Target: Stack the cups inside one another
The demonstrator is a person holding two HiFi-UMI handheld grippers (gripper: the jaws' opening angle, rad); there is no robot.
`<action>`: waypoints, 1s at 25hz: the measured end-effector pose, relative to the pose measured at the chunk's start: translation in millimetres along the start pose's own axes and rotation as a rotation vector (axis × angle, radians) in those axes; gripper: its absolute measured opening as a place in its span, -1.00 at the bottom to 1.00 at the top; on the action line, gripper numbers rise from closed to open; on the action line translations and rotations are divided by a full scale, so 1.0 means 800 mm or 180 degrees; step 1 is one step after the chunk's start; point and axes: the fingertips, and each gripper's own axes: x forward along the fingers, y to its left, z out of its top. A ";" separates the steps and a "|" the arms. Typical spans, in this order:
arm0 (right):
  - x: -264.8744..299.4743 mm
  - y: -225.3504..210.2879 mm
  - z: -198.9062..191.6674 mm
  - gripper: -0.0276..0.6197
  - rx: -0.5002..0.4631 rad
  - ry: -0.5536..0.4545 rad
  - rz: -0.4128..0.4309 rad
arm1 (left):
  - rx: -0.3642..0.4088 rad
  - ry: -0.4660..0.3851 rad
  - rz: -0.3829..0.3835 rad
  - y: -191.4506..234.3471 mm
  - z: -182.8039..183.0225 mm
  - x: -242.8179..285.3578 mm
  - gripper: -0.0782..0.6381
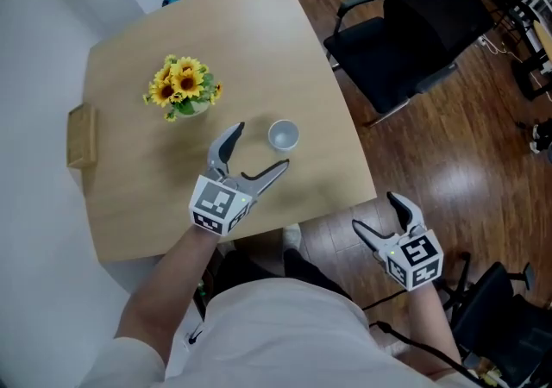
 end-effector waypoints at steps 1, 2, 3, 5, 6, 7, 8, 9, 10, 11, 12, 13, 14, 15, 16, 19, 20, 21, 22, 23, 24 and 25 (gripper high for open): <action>0.001 0.002 0.004 0.34 0.0003 -0.0030 0.0009 | 0.0005 -0.0003 0.0006 -0.002 0.005 -0.009 0.58; 0.003 0.004 0.009 0.34 -0.0002 -0.0060 0.0013 | 0.0015 -0.0007 0.0005 -0.005 0.010 -0.018 0.58; 0.003 0.007 0.014 0.34 -0.0010 -0.0090 0.0008 | 0.0027 -0.0012 -0.0008 -0.008 0.014 -0.027 0.58; 0.001 0.019 0.021 0.34 -0.0027 -0.0141 -0.0034 | 0.0046 -0.0032 -0.0071 -0.019 0.020 -0.049 0.58; -0.001 0.026 0.024 0.34 -0.0038 -0.0164 -0.0066 | 0.0050 -0.0044 -0.0109 -0.026 0.022 -0.062 0.58; -0.003 0.034 0.027 0.34 -0.0050 -0.0190 -0.0103 | 0.0051 -0.0048 -0.0149 -0.032 0.024 -0.078 0.58; -0.005 0.043 0.030 0.34 -0.0059 -0.0220 -0.0143 | 0.0050 -0.0047 -0.0194 -0.037 0.026 -0.095 0.58; -0.008 0.052 0.034 0.34 -0.0060 -0.0253 -0.0184 | 0.0049 -0.0045 -0.0252 -0.043 0.027 -0.113 0.58; -0.010 0.064 0.037 0.34 -0.0048 -0.0288 -0.0222 | 0.0051 -0.0044 -0.0324 -0.049 0.029 -0.132 0.58; -0.013 0.077 0.040 0.34 -0.0027 -0.0326 -0.0257 | 0.0071 -0.0042 -0.0402 -0.056 0.031 -0.153 0.57; -0.017 0.093 0.042 0.34 -0.0007 -0.0361 -0.0288 | 0.0110 -0.0040 -0.0474 -0.063 0.031 -0.174 0.57; -0.019 0.110 0.045 0.34 0.0001 -0.0388 -0.0314 | 0.0144 -0.0047 -0.0531 -0.068 0.032 -0.197 0.56; -0.021 0.129 0.047 0.34 -0.0003 -0.0408 -0.0334 | 0.0155 -0.0068 -0.0567 -0.071 0.033 -0.221 0.54; -0.021 0.150 0.049 0.34 -0.0009 -0.0422 -0.0346 | 0.0144 -0.0097 -0.0587 -0.071 0.034 -0.246 0.54; -0.021 0.171 0.050 0.34 -0.0009 -0.0434 -0.0351 | 0.0122 -0.0126 -0.0599 -0.071 0.035 -0.271 0.53; -0.032 0.235 0.048 0.35 0.0018 -0.0469 -0.0377 | 0.0129 -0.0141 -0.0631 -0.074 0.037 -0.344 0.49; -0.039 0.254 0.047 0.35 0.0027 -0.0487 -0.0399 | 0.0153 -0.0136 -0.0639 -0.076 0.036 -0.367 0.47; -0.047 0.272 0.045 0.35 0.0039 -0.0504 -0.0423 | 0.0172 -0.0168 -0.0635 -0.078 0.038 -0.388 0.45; -0.054 0.289 0.042 0.35 0.0051 -0.0516 -0.0445 | 0.0193 -0.0223 -0.0624 -0.078 0.041 -0.408 0.43; -0.061 0.305 0.039 0.35 0.0060 -0.0520 -0.0467 | 0.0217 -0.0271 -0.0615 -0.078 0.044 -0.427 0.43; -0.068 0.320 0.034 0.35 0.0064 -0.0514 -0.0488 | 0.0240 -0.0299 -0.0610 -0.078 0.044 -0.445 0.43; -0.075 0.333 0.029 0.35 0.0067 -0.0504 -0.0508 | 0.0258 -0.0314 -0.0605 -0.078 0.043 -0.462 0.43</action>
